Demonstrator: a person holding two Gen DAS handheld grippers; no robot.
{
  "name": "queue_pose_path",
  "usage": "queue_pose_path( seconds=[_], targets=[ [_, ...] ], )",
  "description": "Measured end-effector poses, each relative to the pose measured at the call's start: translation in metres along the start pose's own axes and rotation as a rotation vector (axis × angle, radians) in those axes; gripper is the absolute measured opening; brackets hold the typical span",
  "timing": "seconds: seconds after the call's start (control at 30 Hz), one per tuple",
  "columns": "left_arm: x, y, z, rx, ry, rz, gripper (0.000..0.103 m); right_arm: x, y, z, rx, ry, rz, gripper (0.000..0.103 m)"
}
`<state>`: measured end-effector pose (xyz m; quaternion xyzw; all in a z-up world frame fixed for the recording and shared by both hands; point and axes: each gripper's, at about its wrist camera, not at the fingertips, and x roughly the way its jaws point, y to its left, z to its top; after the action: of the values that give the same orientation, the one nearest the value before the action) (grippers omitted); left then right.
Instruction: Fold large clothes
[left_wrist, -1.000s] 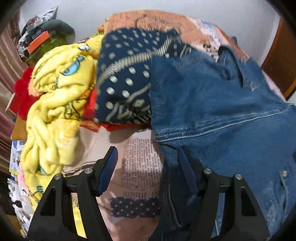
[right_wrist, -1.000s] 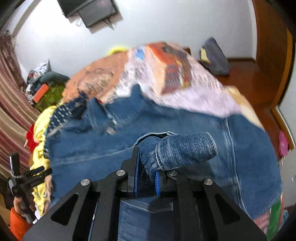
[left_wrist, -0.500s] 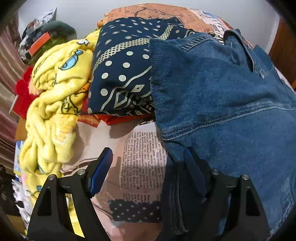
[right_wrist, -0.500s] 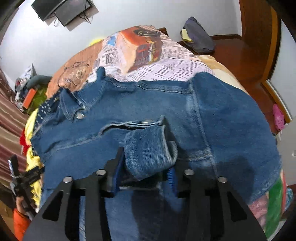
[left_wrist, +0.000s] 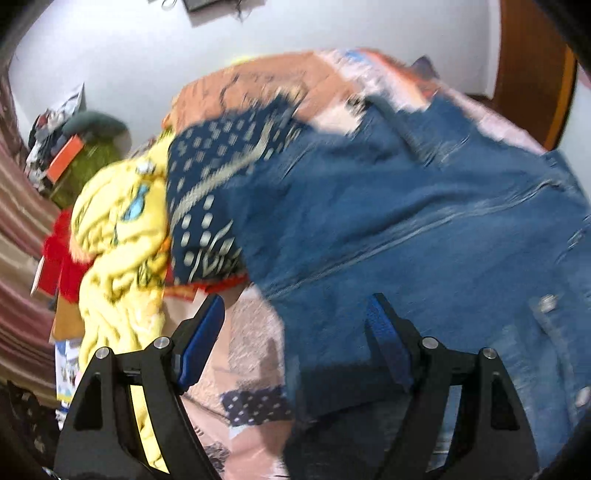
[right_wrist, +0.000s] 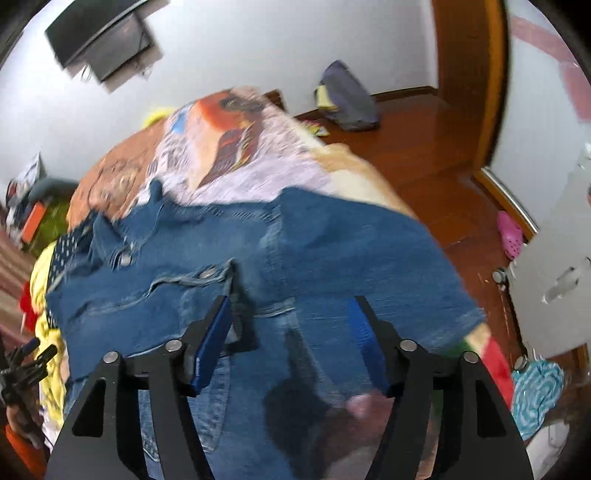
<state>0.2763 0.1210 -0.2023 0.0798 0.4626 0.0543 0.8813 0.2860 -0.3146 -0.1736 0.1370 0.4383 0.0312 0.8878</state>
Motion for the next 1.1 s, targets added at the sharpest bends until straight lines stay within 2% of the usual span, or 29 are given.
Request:
queue_pose_path(
  seconds=[0.1,0.23,0.43,0.6,0.87,0.97,1.03,1.1],
  targets=[
    [-0.018,-0.017,0.014,0.017,-0.058,-0.051,0.081,-0.009,-0.022,-0.001,0.062,-0.011,-0.007,0.069],
    [-0.034,-0.043,0.030,0.045,-0.114,-0.115,0.086,0.005,-0.060,-0.012,0.225,0.067,0.057,0.070],
    [-0.028,-0.079,0.040,0.064,-0.105,-0.185,0.087,0.033,-0.102,-0.037,0.408,0.140,0.122,0.070],
    [-0.013,-0.099,0.035,0.091,-0.058,-0.198,0.087,0.040,-0.110,-0.034,0.445,0.113,0.171,0.072],
    [-0.006,-0.099,0.027,0.047,-0.022,-0.199,0.087,0.061,-0.115,-0.020,0.443,0.079,0.110,0.072],
    [-0.005,-0.094,0.023,0.037,-0.018,-0.183,0.087,0.065,-0.113,-0.015,0.425,0.075,0.079,0.067],
    [-0.004,-0.090,0.022,0.026,-0.016,-0.184,0.087,0.063,-0.113,-0.014,0.418,0.069,0.061,0.057],
    [-0.004,-0.086,0.021,0.015,-0.016,-0.182,0.087,0.059,-0.114,-0.014,0.420,0.059,0.060,0.038]
  ],
)
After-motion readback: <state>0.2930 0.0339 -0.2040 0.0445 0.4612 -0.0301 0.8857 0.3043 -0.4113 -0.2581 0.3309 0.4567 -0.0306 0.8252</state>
